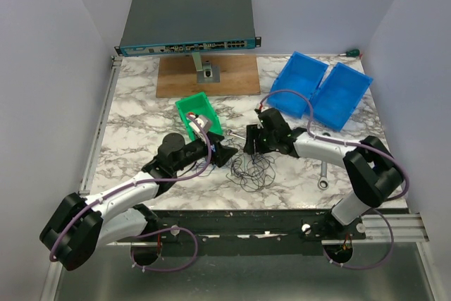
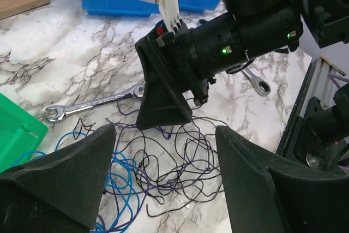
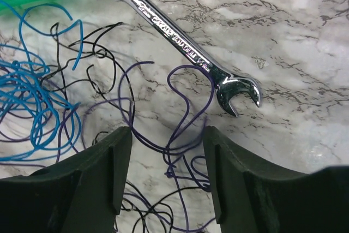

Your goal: Untangle the cables

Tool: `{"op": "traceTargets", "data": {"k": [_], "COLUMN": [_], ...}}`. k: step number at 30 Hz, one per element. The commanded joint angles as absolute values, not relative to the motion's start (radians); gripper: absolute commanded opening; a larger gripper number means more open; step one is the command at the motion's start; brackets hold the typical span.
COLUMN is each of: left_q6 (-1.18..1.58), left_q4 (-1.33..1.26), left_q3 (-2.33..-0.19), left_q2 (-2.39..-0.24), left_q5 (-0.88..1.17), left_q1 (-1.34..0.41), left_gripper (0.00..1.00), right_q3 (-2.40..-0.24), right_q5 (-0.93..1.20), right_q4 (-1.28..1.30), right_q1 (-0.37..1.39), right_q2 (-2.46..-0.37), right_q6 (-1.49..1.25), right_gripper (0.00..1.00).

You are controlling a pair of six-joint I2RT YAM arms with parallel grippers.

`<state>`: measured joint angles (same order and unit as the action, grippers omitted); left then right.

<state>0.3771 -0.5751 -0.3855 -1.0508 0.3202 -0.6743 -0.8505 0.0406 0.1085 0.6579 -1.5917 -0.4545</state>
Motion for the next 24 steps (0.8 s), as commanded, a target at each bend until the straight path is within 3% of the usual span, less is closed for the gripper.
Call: {"op": "traceTargets", "data": {"k": [1,4,7,11,12,24], "left_q6": [0.364,0.373,0.376,0.374,0.374,0.377], "left_q4": [-0.561,-0.563,-0.563,-0.549,-0.548,-0.504], "left_q3": [-0.413,-0.414,-0.416,-0.421,-0.421,-0.421], "left_q2": [-1.045,-1.049,-1.052,-1.053,-1.052,-1.034], "left_q5": [0.302,0.309,0.316,0.309,0.307,0.233], "left_q1": [-0.675,-0.675,-0.675,-0.675,-0.675,-0.676], "left_gripper": [0.75,0.75,0.75,0.75,0.75,0.75], "right_q3": [-0.878,-0.876,-0.884,-0.938,-0.952,-1.225], "right_q5": [0.031,-0.027,-0.071,-0.090,-0.093,-0.205], "right_q4": [0.066,0.071,0.096,0.184,0.208,0.402], "right_q1": [0.667,0.667,0.667,0.667,0.667,0.667], "right_q2": [-1.627,-1.583,-1.505,-1.418,-1.395,-1.187], "right_q6": [-0.460,-0.463,-0.455,-0.433,-0.430,-0.383], "right_gripper": [0.50,0.18,0.09,0.06,0.01,0.01]}}
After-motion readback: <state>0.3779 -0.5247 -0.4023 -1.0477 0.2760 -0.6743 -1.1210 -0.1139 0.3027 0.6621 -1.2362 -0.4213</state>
